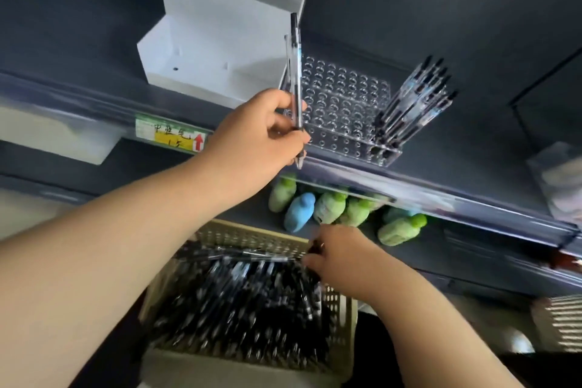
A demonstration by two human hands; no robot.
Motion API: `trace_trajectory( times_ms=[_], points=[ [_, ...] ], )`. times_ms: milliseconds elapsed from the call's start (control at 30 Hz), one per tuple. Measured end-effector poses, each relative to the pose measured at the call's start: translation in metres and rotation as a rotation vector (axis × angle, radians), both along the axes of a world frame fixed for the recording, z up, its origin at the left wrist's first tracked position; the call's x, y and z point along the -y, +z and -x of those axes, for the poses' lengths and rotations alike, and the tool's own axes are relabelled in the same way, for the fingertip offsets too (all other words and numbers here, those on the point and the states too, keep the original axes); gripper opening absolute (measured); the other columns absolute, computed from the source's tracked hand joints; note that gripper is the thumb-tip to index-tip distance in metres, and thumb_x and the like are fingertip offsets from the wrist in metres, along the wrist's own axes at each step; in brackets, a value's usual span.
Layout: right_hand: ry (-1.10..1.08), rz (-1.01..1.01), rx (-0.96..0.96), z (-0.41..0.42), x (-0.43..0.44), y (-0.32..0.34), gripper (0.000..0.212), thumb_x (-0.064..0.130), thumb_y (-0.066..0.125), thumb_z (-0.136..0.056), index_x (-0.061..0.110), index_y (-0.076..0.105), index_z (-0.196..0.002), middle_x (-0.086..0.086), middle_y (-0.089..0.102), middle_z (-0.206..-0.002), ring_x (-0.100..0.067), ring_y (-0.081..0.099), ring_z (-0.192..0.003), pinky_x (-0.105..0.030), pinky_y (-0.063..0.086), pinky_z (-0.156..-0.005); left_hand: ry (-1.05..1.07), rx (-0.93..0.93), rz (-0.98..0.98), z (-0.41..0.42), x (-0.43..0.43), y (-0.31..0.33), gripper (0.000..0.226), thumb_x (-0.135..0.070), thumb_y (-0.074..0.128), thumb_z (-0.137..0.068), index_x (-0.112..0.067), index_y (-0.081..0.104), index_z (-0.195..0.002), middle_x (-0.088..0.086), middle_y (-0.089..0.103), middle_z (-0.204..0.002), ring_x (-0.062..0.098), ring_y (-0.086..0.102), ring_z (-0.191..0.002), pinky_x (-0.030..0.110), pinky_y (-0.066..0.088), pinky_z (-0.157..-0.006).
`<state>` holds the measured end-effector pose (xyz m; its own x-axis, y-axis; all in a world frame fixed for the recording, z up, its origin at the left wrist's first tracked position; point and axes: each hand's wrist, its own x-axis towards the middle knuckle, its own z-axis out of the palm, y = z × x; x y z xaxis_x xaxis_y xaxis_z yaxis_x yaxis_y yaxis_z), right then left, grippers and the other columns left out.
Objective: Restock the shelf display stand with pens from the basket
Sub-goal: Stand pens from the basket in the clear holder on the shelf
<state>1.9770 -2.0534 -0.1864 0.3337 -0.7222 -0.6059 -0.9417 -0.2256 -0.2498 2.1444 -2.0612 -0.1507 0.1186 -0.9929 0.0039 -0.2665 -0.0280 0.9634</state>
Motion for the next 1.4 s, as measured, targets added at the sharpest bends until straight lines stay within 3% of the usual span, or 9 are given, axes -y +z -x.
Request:
trace_trajectory(
  times_ms=[233, 367, 467, 567, 667, 800, 967, 1200, 1400],
  points=[
    [-0.07, -0.057, -0.09, -0.015, -0.021, -0.077, 0.028, 0.018, 0.039, -0.098, 0.006, 0.056, -0.117, -0.017, 0.059, -0.113, -0.032, 0.056, -0.11, -0.027, 0.036, -0.074, -0.001, 0.009, -0.013, 0.006, -0.012, -0.009, 0.055, -0.04, 0.056, -0.07, -0.023, 0.051, -0.121, -0.005, 0.069, -0.095, 0.017, 0.067, -0.09, 0.046, 0.053, -0.085],
    [-0.335, -0.205, 0.112, -0.016, -0.012, -0.078, 0.015, 0.016, 0.034, -0.1, 0.016, 0.049, -0.096, -0.003, 0.049, -0.086, -0.028, 0.055, -0.102, -0.022, 0.033, -0.075, 0.009, -0.003, 0.002, 0.004, -0.009, -0.008, 0.045, -0.032, 0.059, -0.078, -0.022, 0.051, -0.121, -0.006, 0.07, -0.093, 0.016, 0.067, -0.088, 0.045, 0.053, -0.085],
    [-0.437, -0.375, 0.148, -0.009, -0.005, -0.083, 0.018, 0.011, 0.033, -0.098, 0.014, 0.049, -0.091, -0.012, 0.063, -0.107, -0.029, 0.059, -0.108, -0.026, 0.039, -0.065, 0.009, 0.003, 0.011, 0.002, -0.007, -0.008, 0.04, -0.027, 0.06, -0.082, -0.02, 0.051, -0.121, -0.005, 0.069, -0.092, 0.016, 0.067, -0.087, 0.045, 0.053, -0.084],
    [-0.334, -0.168, -0.049, -0.001, -0.004, -0.095, 0.024, 0.015, 0.04, -0.096, 0.011, 0.06, -0.11, -0.013, 0.059, -0.124, -0.028, 0.055, -0.116, -0.025, 0.041, -0.069, 0.005, 0.035, 0.016, 0.001, -0.005, -0.007, 0.036, -0.023, 0.059, -0.086, -0.021, 0.051, -0.121, -0.007, 0.069, -0.093, 0.013, 0.067, -0.085, 0.043, 0.054, -0.083],
    [-0.284, -0.037, -0.002, -0.004, -0.012, -0.103, 0.029, 0.017, 0.049, -0.092, 0.013, 0.062, -0.118, -0.01, 0.062, -0.12, -0.026, 0.057, -0.11, -0.024, 0.044, -0.086, -0.007, 0.047, 0.018, 0.002, -0.004, -0.005, 0.033, -0.023, 0.059, -0.086, -0.023, 0.052, -0.119, -0.008, 0.07, -0.091, 0.012, 0.067, -0.085, 0.043, 0.054, -0.083],
    [0.016, 0.057, -0.081, -0.019, -0.021, -0.107, 0.047, 0.002, 0.042, -0.089, 0.021, 0.047, -0.131, -0.012, 0.06, -0.119, -0.032, 0.058, -0.107, -0.036, 0.047, -0.086, -0.009, 0.05, 0.018, 0.003, -0.005, -0.005, 0.033, -0.022, 0.059, -0.087, -0.022, 0.051, -0.119, -0.008, 0.069, -0.091, 0.011, 0.067, -0.084, 0.042, 0.054, -0.084],
    [0.296, 0.125, -0.262, -0.031, -0.023, -0.114, 0.045, -0.006, 0.043, -0.087, 0.005, 0.037, -0.131, -0.016, 0.06, -0.119, -0.036, 0.059, -0.106, -0.04, 0.048, -0.081, -0.005, 0.048, 0.006, 0.001, -0.006, -0.007, 0.036, -0.022, 0.059, -0.086, -0.022, 0.051, -0.122, -0.007, 0.069, -0.092, 0.012, 0.066, -0.086, 0.041, 0.054, -0.084],
    [0.353, 0.208, -0.324, -0.046, -0.023, -0.087, 0.029, -0.003, 0.048, -0.087, 0.009, 0.061, -0.11, -0.009, 0.065, -0.113, -0.031, 0.061, -0.104, -0.031, 0.041, -0.071, 0.012, 0.065, 0.01, -0.003, -0.005, -0.003, 0.036, -0.024, 0.059, -0.086, -0.023, 0.051, -0.121, -0.007, 0.068, -0.093, 0.013, 0.066, -0.087, 0.04, 0.054, -0.085],
    [0.244, 0.352, -0.375, -0.034, -0.018, -0.021, 0.031, 0.006, 0.052, -0.087, 0.012, 0.056, -0.117, -0.006, 0.055, -0.118, -0.026, 0.053, -0.109, -0.031, 0.037, -0.07, 0.006, 0.086, -0.009, 0.0, -0.007, -0.003, 0.037, -0.025, 0.058, -0.087, -0.025, 0.05, -0.123, -0.008, 0.068, -0.095, 0.011, 0.066, -0.087, 0.04, 0.052, -0.087]
  ],
)
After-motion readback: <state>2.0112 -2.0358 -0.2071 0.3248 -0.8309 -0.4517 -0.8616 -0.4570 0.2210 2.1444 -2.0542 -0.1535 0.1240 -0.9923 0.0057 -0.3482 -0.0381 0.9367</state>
